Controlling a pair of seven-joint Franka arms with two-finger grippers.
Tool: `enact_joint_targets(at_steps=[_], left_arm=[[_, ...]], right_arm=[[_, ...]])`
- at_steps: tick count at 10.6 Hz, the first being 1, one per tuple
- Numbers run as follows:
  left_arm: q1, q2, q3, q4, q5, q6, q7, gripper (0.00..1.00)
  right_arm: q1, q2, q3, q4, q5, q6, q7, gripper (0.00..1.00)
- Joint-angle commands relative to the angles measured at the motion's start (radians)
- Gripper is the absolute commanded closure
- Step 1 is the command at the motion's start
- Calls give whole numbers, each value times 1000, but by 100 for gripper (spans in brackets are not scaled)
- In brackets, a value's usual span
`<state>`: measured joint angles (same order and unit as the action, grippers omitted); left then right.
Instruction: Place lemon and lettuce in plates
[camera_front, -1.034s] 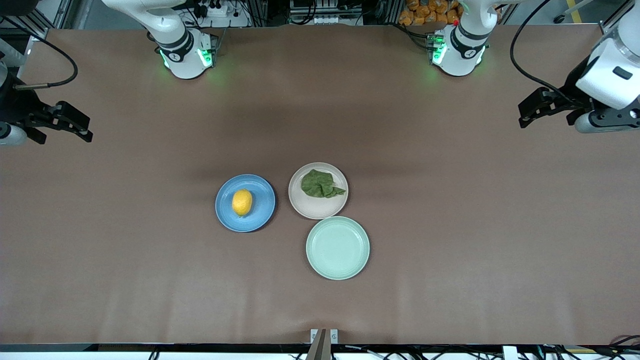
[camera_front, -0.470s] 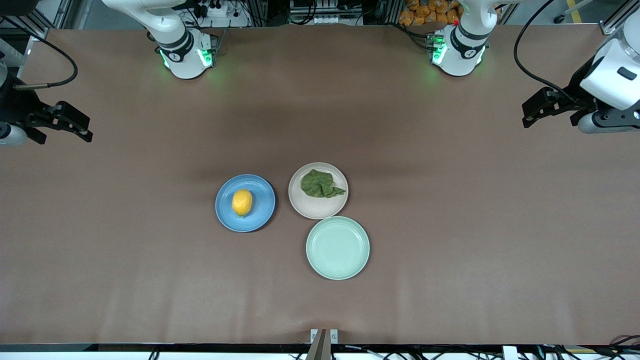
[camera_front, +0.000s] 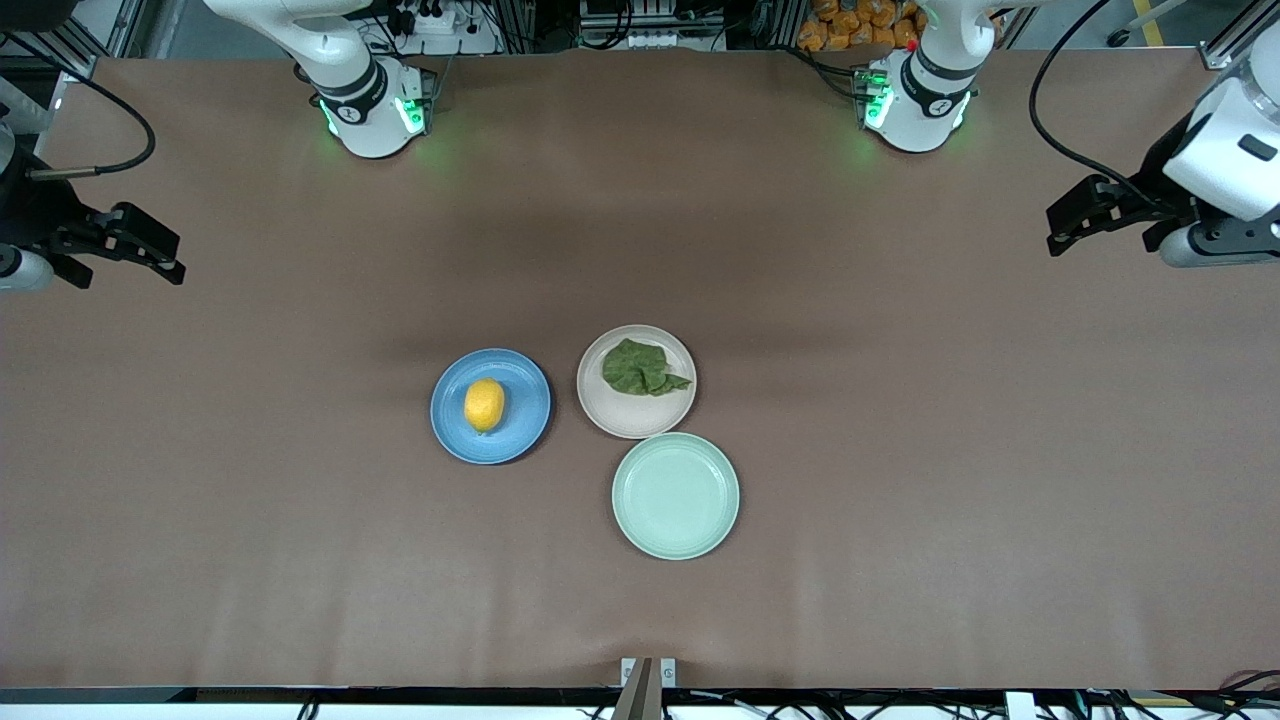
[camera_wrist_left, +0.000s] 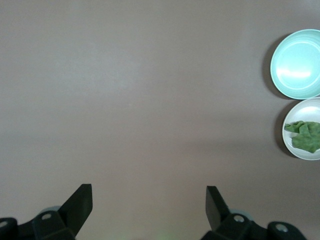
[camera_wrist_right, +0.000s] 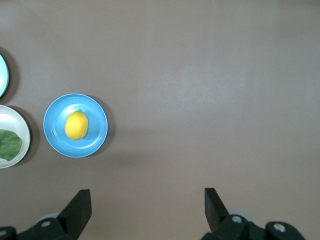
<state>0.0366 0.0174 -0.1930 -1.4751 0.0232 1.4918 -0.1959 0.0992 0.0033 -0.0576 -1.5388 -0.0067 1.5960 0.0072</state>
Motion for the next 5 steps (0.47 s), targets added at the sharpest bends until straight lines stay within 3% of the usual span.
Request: enact_joint_targets(at_steps=[1,3,5], left_arm=[[-23,-27,30,-17,6,-4,26,0],[-79,-25,93,-13,6,-4,26,0],[-73,-25,93,-13,6,-4,26,0]], right_arm=[[-15,-11,10,-12,1,9,-12,0],[-15,-11,10,-12,1,9,-12,0],[-15,-11,10,-12,1,9,-12,0]])
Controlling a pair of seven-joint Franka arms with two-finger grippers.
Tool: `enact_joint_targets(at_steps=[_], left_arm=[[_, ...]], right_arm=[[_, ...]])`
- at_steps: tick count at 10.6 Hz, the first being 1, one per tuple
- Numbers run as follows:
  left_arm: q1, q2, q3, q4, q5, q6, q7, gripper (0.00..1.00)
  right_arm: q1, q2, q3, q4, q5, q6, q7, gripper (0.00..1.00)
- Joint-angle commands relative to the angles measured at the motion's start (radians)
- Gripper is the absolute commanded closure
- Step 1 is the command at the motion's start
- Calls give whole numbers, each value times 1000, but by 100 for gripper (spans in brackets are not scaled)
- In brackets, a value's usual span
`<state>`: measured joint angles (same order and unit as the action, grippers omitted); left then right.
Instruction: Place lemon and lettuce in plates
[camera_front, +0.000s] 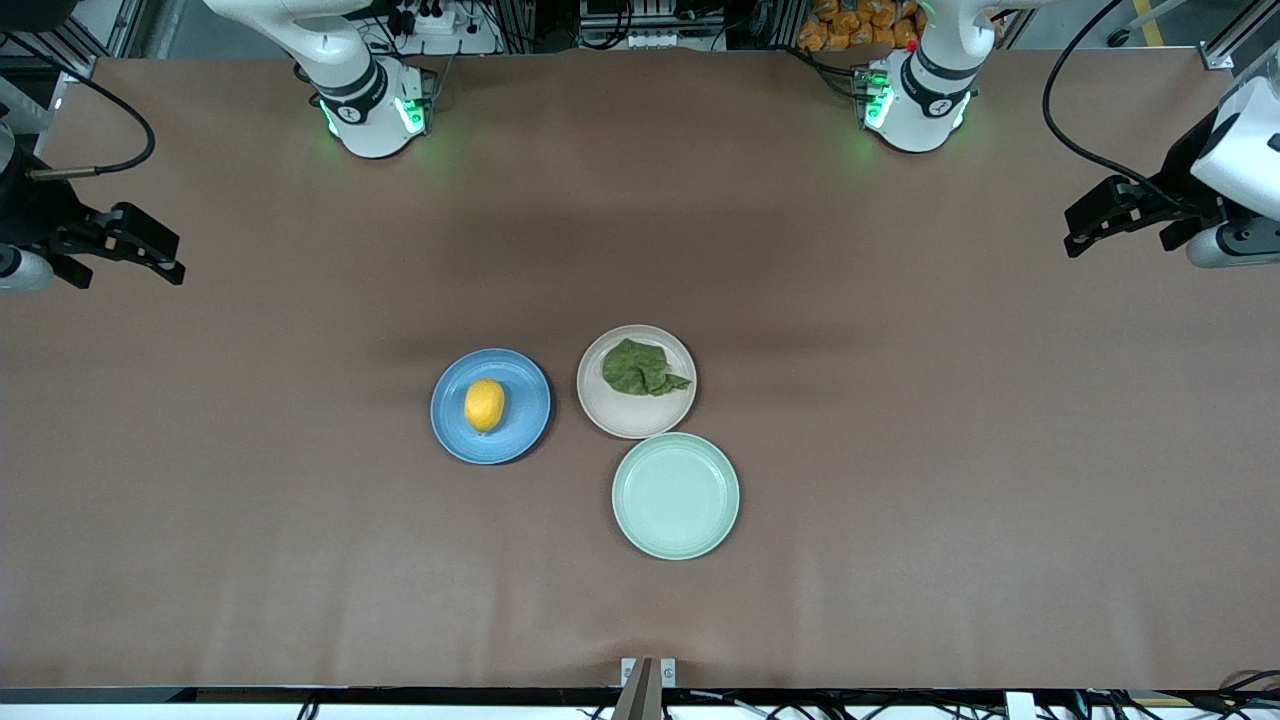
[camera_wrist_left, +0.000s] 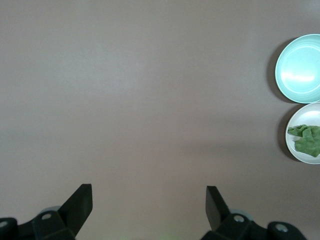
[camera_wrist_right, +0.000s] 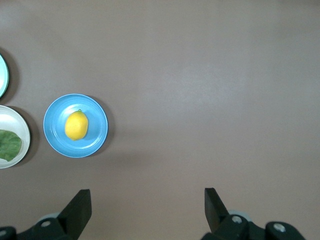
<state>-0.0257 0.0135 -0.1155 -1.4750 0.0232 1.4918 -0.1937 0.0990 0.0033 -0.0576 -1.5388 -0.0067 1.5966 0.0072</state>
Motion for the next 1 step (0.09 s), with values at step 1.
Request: enact_joint_targets(at_steps=[1], left_arm=[[-11,-20,16,-13,6,-5,23,0]], right_arm=[[-15,-11,10,-12,1,8,-12,0]])
